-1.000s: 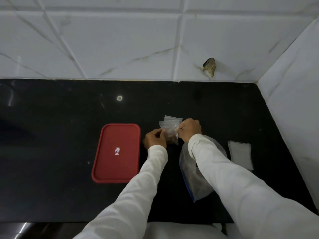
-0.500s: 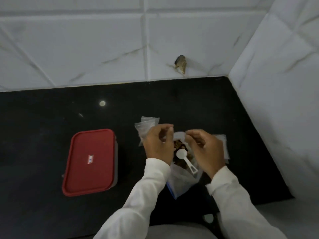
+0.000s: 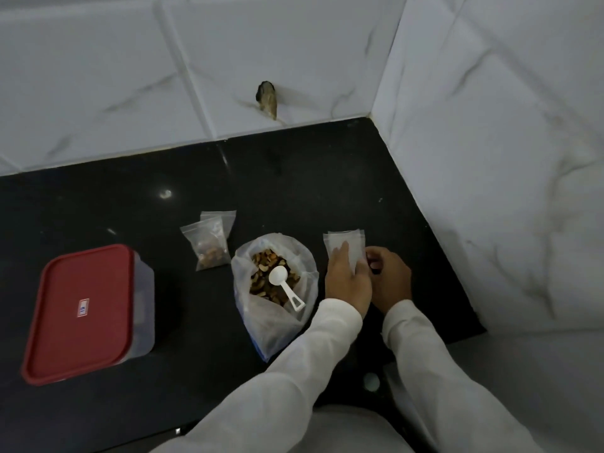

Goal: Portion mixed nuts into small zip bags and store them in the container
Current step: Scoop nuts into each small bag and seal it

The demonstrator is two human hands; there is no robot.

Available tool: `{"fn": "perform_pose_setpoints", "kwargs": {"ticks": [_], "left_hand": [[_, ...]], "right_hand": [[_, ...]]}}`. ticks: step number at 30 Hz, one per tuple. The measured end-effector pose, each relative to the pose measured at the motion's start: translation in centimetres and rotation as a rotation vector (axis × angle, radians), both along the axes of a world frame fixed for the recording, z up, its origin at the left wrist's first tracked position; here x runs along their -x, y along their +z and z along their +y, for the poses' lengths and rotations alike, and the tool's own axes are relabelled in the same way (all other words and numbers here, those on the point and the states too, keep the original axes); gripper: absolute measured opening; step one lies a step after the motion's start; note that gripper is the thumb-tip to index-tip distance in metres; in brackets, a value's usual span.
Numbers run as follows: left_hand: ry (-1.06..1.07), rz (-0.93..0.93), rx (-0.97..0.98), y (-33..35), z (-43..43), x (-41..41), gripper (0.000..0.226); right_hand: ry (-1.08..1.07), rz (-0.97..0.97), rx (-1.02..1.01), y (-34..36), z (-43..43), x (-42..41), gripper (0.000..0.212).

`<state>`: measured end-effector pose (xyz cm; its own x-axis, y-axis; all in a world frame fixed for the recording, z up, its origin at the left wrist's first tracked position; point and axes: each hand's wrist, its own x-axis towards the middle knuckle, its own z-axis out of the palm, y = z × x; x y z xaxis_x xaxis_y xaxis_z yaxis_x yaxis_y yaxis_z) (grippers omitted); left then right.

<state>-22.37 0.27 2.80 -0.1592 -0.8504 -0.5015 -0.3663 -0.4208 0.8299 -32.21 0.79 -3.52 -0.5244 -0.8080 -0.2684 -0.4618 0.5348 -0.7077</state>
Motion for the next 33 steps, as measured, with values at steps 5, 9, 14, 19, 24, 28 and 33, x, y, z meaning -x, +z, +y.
{"fn": "perform_pose_setpoints", "kwargs": {"ticks": [5,9,14,19,24,28,33], "left_hand": [[0.011,-0.137,-0.026,-1.6,-0.4,1.5,0.056],[0.059,-0.177,-0.044,-2.4,-1.0,1.7,0.054],[0.127,-0.146,-0.045,-2.8,-1.4,1.6,0.050],[0.138,-0.128,-0.036,-2.6,-1.4,1.7,0.049],[0.063,-0.143,-0.006,-2.1,-1.2,1.9,0.052],[0.002,-0.143,-0.021,-2.2,-1.1,1.8,0.056],[0.024,-0.142,0.106,-1.6,-0.6,1.3,0.047]], "right_hand": [[0.087,-0.030,-0.090,-0.7,-0.7,0.8,0.040],[0.086,-0.032,-0.065,-0.8,-0.6,1.2,0.036],[0.102,-0.073,-0.072,-0.9,-0.8,1.5,0.029],[0.077,-0.136,-0.075,-1.0,-0.9,1.6,0.027],[-0.035,-0.299,-0.048,-0.6,-0.7,1.9,0.022],[-0.066,-0.358,-0.030,-0.4,-0.4,2.0,0.011],[-0.132,-0.362,-0.015,0.1,-0.3,1.8,0.008]]}}
